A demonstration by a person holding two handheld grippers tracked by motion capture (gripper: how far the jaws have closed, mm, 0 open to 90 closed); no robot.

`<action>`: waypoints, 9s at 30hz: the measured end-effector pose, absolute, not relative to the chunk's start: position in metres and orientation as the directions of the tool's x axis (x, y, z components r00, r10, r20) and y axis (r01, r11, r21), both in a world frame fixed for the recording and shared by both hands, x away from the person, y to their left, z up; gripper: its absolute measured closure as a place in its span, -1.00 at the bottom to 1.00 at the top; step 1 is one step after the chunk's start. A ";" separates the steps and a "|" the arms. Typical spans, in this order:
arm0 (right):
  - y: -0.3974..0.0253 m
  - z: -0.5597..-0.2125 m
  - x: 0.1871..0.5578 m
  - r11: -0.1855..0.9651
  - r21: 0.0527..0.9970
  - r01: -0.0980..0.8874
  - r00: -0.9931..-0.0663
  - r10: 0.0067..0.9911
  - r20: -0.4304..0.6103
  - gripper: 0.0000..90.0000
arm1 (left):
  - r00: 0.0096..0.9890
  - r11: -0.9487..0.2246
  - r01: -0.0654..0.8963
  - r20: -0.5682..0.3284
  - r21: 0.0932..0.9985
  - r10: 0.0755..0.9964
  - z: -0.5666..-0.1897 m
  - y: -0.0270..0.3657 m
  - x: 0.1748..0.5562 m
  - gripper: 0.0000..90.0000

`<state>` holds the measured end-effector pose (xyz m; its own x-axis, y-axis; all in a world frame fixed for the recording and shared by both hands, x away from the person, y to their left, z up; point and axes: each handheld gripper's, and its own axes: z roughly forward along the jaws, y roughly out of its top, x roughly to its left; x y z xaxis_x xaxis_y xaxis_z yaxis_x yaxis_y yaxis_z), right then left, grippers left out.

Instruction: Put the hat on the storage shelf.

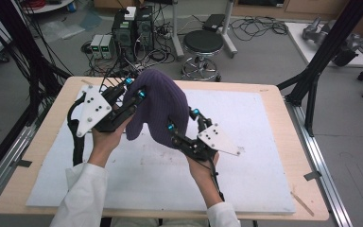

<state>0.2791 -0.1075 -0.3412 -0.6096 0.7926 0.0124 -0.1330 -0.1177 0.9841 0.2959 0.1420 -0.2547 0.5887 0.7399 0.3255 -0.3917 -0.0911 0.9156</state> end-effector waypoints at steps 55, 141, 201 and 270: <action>0.022 -0.244 0.356 0.054 0.982 -0.182 -0.560 0.815 -0.149 0.81 | 0.453 -0.234 -0.402 0.415 0.885 0.789 -0.165 0.280 0.341 0.68; 0.074 -0.331 0.377 0.225 0.974 -0.008 -0.527 0.827 -0.195 0.78 | 0.443 -0.342 -0.205 0.399 0.917 0.803 -0.257 0.306 0.373 0.65; 0.060 -0.377 0.394 0.232 0.941 0.246 -0.662 0.750 -0.012 -0.38 | 0.479 -0.293 -0.036 0.274 0.955 0.834 -0.329 0.328 0.377 -0.01; -0.085 -0.324 0.355 -0.030 0.989 -0.146 -0.499 0.865 -0.047 -0.75 | 0.398 0.014 -0.211 0.073 0.977 0.914 -0.343 0.338 0.324 -0.48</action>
